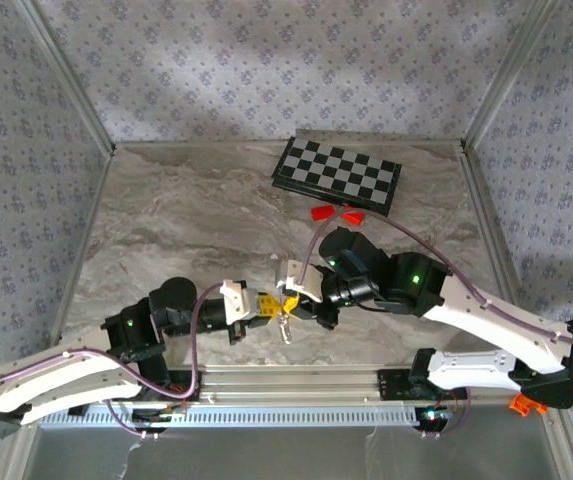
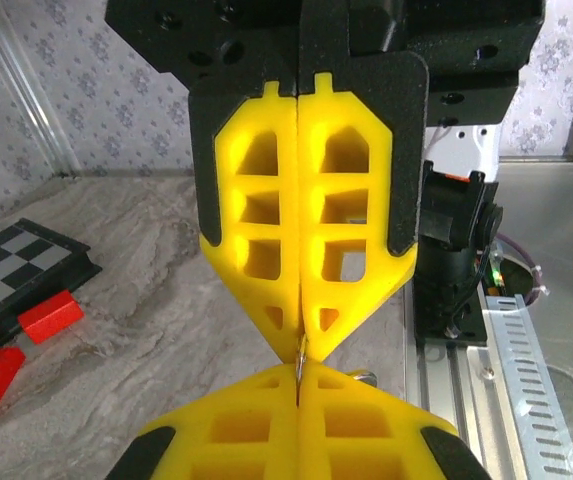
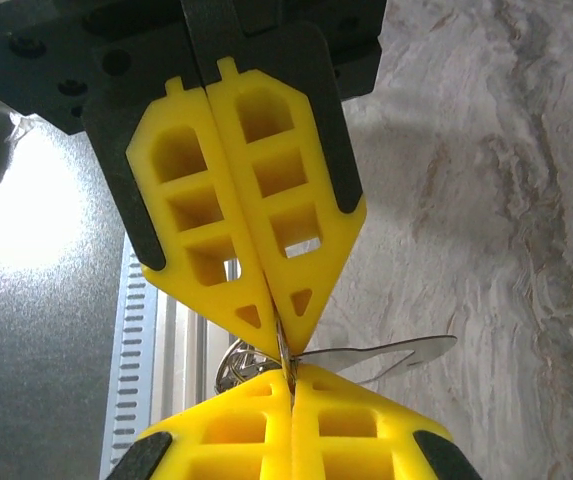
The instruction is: Put the keys on the keyring
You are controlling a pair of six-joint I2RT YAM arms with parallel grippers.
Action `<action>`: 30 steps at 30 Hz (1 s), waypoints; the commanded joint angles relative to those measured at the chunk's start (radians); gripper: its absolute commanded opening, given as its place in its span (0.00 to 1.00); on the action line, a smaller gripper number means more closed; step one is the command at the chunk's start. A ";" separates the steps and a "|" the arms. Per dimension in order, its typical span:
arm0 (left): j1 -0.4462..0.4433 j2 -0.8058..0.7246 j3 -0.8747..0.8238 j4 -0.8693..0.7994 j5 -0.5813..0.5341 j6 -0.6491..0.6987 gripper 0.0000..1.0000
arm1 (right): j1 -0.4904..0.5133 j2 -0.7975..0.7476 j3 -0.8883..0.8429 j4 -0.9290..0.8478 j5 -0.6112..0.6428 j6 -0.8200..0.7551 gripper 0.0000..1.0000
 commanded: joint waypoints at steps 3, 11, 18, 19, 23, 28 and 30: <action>-0.001 -0.031 0.014 0.047 -0.010 0.006 0.00 | 0.012 -0.017 0.030 0.000 -0.019 -0.002 0.00; 0.000 -0.102 -0.062 0.247 0.052 -0.047 0.00 | -0.001 -0.083 -0.034 0.168 -0.067 0.100 0.30; 0.000 -0.109 -0.091 0.336 0.088 -0.087 0.00 | -0.014 -0.115 -0.096 0.239 -0.115 0.117 0.33; 0.000 -0.109 -0.094 0.339 0.089 -0.090 0.00 | -0.015 -0.115 -0.100 0.242 -0.122 0.120 0.34; 0.000 -0.122 -0.098 0.350 0.093 -0.097 0.00 | -0.017 -0.130 -0.112 0.251 -0.130 0.133 0.37; 0.000 -0.144 -0.099 0.344 0.090 -0.098 0.00 | -0.020 -0.168 -0.151 0.284 -0.151 0.155 0.39; -0.001 -0.147 -0.101 0.343 0.087 -0.098 0.00 | -0.022 -0.172 -0.158 0.298 -0.164 0.161 0.40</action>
